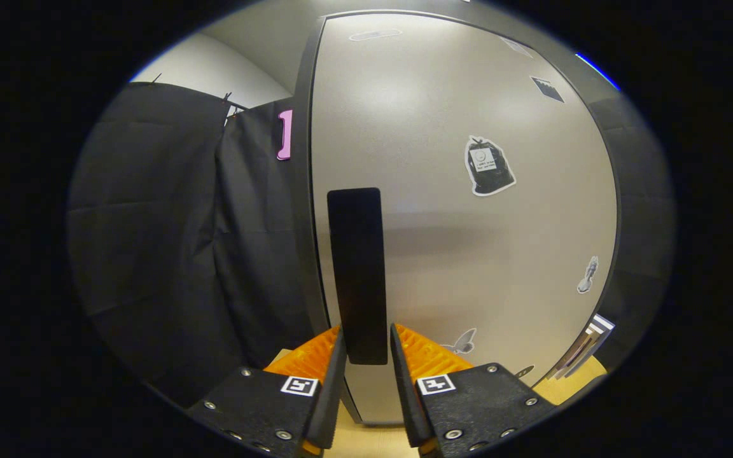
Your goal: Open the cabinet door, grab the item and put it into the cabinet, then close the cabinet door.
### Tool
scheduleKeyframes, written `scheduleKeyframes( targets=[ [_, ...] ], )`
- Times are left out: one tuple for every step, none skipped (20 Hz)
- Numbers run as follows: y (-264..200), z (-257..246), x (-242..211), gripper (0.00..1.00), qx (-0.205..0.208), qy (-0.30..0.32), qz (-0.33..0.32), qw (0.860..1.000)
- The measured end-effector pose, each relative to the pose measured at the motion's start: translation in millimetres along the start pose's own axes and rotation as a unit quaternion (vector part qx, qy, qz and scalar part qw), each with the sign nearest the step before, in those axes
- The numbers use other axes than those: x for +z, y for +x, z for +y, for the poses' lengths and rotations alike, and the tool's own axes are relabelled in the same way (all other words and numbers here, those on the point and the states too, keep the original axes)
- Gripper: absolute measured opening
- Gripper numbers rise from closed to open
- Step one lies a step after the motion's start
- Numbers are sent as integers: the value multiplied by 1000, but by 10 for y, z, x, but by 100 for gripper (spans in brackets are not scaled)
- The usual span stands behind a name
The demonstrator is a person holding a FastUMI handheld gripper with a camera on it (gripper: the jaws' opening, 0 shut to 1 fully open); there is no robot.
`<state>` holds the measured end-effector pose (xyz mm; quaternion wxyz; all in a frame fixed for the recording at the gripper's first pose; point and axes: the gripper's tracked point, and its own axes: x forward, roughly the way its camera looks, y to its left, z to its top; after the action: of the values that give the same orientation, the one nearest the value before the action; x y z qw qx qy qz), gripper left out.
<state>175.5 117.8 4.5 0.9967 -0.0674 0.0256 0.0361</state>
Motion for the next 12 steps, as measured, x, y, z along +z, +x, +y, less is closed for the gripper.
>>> scheduleKeyframes(
  targets=[
    [4,-3,-4,37,0,-8,0,1000],
    [-5,-2,2,36,4,-10,-1,1000],
    [-10,1,-6,34,11,-8,0,1000],
    [-34,4,-4,33,17,-8,0,1000],
    [-48,-1,-14,31,23,-12,1,1000],
    [-79,1,-11,31,28,-18,0,999],
    [-110,4,-23,31,35,-24,-2,999],
    [-162,10,-26,31,43,-27,-2,999],
    [-221,10,-37,31,51,-28,1,998],
    [-274,-7,-36,30,60,-27,3,998],
    [-317,-20,-60,29,69,-29,5,997],
    [-389,-39,-67,29,78,-30,6,997]
  ],
)
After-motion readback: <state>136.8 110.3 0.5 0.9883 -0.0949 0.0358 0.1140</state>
